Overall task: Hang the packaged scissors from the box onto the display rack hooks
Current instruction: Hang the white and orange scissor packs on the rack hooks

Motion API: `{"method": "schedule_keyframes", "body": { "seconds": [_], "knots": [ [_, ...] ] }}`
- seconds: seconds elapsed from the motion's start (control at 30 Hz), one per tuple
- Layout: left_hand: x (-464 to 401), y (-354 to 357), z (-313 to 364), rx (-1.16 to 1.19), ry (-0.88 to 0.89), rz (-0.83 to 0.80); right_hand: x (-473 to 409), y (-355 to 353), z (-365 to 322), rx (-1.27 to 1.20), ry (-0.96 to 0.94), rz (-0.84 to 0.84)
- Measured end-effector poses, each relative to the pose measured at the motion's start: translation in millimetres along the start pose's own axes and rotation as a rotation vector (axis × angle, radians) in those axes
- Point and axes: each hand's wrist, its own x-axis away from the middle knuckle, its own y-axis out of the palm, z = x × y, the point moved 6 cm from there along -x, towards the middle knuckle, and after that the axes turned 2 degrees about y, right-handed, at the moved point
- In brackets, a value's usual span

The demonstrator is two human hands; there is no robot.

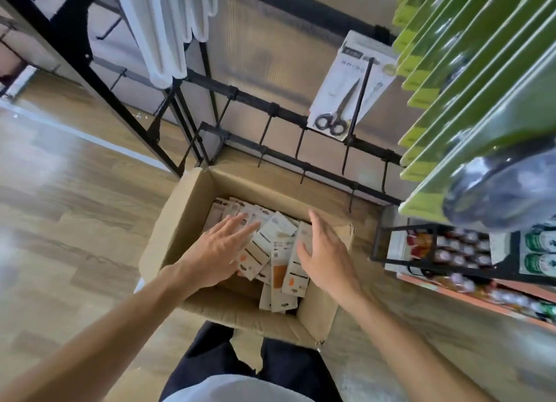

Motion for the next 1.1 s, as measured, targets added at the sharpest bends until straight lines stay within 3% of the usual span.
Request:
{"method": "schedule_keyframes", "body": {
  "seconds": [0.13,0.37,0.6,0.8,0.9,1.1],
  "knots": [
    [27.0,55.4,-29.8,-0.038,-0.095,-0.191,29.4,70.1,17.1,0.169,-0.06,-0.104],
    [6.3,118.4,-57.3,-0.043,-0.114,-0.322,57.2,129.7,65.5,0.386,-0.022,-0.229],
    [-48.2,187.7,-78.6,-0.07,-0.153,-0.355,28.8,184.7,90.9,0.377,0.041,-0.295],
    [-76.5,220.6,-102.8,-0.325,-0.103,-0.348,-5.0,234.8,120.4,0.188,0.24,-0.188],
    [-79.8,234.0,-106.4,-0.284,-0.143,-0.394,-11.5,246.8,136.3,0.195,0.326,-0.104],
    [-86.8,240.4,-108.1,-0.145,-0.148,-0.318,-13.3,271.0,153.1,0.223,0.427,-0.135]
  ]
}}
